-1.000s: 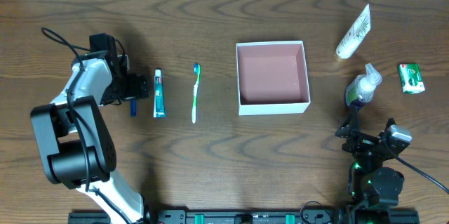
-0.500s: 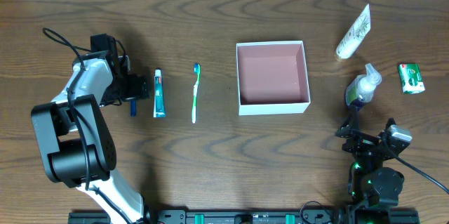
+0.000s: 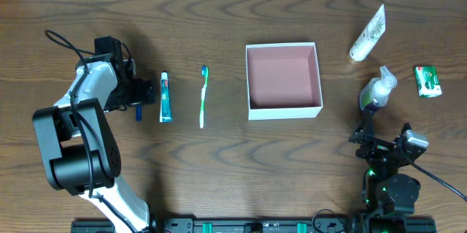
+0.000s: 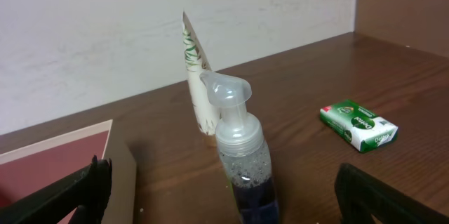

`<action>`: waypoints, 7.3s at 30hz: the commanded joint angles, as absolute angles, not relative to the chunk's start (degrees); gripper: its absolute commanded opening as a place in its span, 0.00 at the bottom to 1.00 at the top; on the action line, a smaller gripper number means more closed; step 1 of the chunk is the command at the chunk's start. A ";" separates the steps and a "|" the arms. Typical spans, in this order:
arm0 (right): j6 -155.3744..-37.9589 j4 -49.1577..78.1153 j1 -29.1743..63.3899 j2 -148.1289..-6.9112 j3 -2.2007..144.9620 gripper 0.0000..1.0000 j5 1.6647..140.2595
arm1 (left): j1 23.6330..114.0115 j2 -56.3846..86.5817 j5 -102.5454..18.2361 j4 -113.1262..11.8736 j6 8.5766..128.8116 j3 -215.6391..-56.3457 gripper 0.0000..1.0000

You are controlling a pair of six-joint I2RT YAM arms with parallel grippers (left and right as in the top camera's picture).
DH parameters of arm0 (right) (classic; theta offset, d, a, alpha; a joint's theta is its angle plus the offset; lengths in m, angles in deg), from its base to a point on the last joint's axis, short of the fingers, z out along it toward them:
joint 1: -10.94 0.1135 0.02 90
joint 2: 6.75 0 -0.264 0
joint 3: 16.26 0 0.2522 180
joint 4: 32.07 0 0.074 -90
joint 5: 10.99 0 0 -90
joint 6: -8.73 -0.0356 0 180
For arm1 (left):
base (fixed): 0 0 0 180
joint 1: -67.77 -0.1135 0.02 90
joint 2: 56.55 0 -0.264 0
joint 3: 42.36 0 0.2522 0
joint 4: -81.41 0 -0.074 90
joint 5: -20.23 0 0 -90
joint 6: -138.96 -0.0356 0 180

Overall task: Pack container
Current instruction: 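Lower the left gripper and grasp the blue razor handle, then carry the razor with the left gripper into the white box, then open the left gripper to release the razor in the box, then move the left gripper to the green toothbrush and grasp it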

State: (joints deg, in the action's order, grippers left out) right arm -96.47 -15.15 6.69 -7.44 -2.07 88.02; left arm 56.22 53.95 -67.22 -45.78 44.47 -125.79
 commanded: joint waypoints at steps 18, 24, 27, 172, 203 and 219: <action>-95.57 -14.91 7.63 -7.09 -2.18 0.99 88.41 | 56.22 57.58 -68.08 -45.04 45.65 -124.91 0.99; -95.57 -14.91 7.63 -7.09 -2.18 0.99 88.41 | 56.22 57.58 -68.08 -45.06 45.65 -125.11 0.64; -95.57 -14.91 7.63 -7.09 -2.18 0.99 88.44 | 56.22 57.58 -68.08 -45.06 45.86 -125.13 0.46; -95.57 -14.91 7.63 -7.09 -2.18 0.99 88.44 | 98.25 58.95 -67.90 -29.55 69.12 -173.32 0.60; -95.57 -14.91 7.63 -7.09 -2.18 0.99 88.44 | 84.18 59.15 -67.40 -24.93 59.63 -143.88 0.68; -95.57 -14.91 7.63 -7.09 -2.18 0.99 88.41 | 84.18 59.19 -66.20 -35.21 58.39 -136.89 0.68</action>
State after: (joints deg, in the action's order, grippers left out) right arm -96.47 -15.13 6.69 -7.44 -2.07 88.02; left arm 84.46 58.76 -66.74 -34.81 59.35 -137.17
